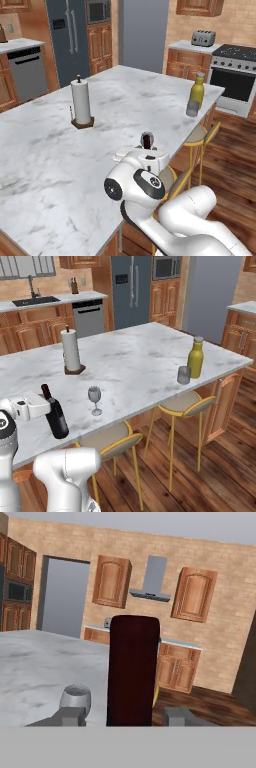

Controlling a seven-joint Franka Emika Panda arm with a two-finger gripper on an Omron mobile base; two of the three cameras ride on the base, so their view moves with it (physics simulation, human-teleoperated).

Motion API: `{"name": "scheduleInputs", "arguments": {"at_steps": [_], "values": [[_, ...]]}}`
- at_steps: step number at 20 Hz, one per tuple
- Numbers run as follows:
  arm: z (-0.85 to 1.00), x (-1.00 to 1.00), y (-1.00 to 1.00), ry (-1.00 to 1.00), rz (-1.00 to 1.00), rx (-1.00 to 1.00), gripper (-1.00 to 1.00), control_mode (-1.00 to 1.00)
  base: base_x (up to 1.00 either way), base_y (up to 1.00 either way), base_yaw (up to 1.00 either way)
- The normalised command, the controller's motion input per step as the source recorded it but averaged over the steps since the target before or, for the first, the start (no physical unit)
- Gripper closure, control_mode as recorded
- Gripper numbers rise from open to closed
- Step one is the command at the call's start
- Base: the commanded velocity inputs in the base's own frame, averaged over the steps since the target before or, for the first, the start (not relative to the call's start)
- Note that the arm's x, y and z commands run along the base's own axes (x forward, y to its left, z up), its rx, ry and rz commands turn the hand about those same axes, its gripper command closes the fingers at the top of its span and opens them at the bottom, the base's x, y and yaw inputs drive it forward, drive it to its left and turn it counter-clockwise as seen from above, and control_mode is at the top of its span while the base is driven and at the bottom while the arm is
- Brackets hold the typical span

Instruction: There is a wine glass and glass cup on the dining counter. Place the wine bottle next to the wine glass and the juice bottle next to the glass cup.

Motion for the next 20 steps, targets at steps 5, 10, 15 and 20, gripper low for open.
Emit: {"name": "scheduleInputs", "arguments": {"at_steps": [5, 10, 15, 20], "values": [[0.0, 0.0, 0.0, 0.0, 0.0, 0.0, 1.0, 1.0, 0.0, 0.0, 0.0], [0.0, 0.0, 0.0, 0.0, 0.0, 0.0, 1.0, 1.0, 0.0, 0.0, 0.0], [0.0, 0.0, 0.0, 0.0, 0.0, 0.0, 1.0, 1.0, 0.0, 0.0, 0.0], [-0.04, 0.21, 0.02, 0.0, -0.03, -0.02, 1.0, -1.0, 0.04, 0.01, 0.0]]}}
